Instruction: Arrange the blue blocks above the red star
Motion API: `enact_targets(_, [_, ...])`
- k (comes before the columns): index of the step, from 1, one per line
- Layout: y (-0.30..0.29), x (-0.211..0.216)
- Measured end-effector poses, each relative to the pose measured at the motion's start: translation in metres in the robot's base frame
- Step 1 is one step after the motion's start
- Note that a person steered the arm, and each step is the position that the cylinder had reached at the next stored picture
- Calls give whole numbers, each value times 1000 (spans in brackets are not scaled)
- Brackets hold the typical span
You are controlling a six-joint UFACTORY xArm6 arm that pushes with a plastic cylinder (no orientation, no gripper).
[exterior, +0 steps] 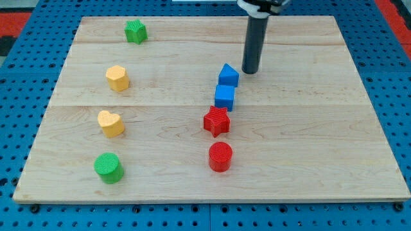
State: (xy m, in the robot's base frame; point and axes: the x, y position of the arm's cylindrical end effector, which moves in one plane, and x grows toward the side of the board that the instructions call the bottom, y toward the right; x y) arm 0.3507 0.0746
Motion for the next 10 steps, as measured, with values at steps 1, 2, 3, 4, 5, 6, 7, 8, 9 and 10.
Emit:
enact_targets(1, [-30,13])
enact_targets(2, [-37,43])
enact_targets(3, [-16,45])
enact_targets(4, [27,71])
enact_targets(5, [-4,71])
enact_targets(6, [-29,71])
enact_targets(7, [-43,71])
enact_targets(8, [14,94])
enact_targets(9, [49,176])
enact_targets(10, [-27,229])
